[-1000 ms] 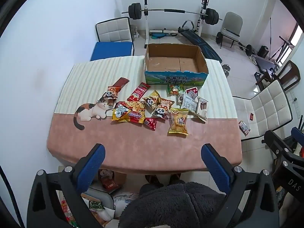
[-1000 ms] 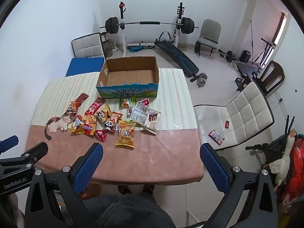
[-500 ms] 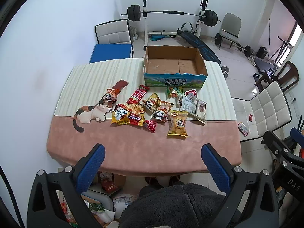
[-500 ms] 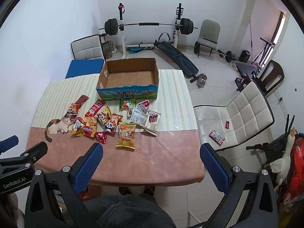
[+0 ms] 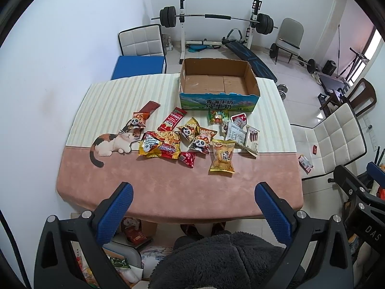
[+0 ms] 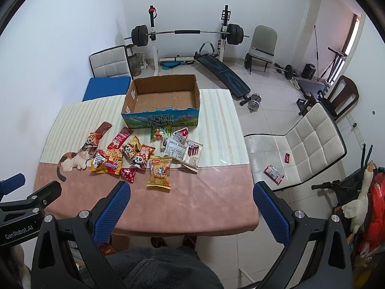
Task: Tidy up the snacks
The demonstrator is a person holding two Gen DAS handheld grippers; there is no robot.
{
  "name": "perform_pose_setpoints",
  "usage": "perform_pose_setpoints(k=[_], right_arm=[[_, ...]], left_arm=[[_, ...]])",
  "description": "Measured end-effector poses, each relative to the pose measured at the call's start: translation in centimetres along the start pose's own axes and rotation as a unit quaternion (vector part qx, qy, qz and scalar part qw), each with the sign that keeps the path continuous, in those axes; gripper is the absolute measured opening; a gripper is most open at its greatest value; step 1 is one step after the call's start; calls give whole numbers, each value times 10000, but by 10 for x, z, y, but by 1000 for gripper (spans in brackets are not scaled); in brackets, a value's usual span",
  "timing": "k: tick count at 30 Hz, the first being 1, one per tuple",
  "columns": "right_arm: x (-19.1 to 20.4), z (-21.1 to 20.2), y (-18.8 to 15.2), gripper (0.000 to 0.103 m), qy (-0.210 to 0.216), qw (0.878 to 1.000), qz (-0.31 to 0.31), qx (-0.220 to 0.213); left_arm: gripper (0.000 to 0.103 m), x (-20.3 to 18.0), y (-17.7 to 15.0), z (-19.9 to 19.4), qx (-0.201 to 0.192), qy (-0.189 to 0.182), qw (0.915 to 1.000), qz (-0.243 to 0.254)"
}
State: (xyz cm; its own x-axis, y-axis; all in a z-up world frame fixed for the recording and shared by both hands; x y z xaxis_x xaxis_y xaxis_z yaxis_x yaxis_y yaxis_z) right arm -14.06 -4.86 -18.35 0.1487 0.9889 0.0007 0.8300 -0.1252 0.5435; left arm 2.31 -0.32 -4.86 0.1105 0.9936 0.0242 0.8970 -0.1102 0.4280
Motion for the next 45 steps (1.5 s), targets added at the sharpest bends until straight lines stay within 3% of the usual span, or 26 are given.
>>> perform_pose_setpoints(k=[45], right_arm=[[9, -8, 11, 103, 104, 9999, 7, -105]], left_arm=[[103, -14, 8, -7, -135, -93, 9999, -44]])
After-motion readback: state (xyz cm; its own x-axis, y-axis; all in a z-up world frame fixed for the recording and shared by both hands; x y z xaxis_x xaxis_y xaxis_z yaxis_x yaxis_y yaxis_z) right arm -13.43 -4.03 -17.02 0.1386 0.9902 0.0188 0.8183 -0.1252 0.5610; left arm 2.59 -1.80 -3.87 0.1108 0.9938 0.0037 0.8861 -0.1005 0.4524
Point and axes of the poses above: each gripper's, at about its wrist camera, not at the fingertips, and z roughly the way its jaws point, x to its left, y to its top, the point moved 6 cm from there along z, roughly the way its jaws point, and after that the axes turned 2 degrees about z, right-handed, at the moved point
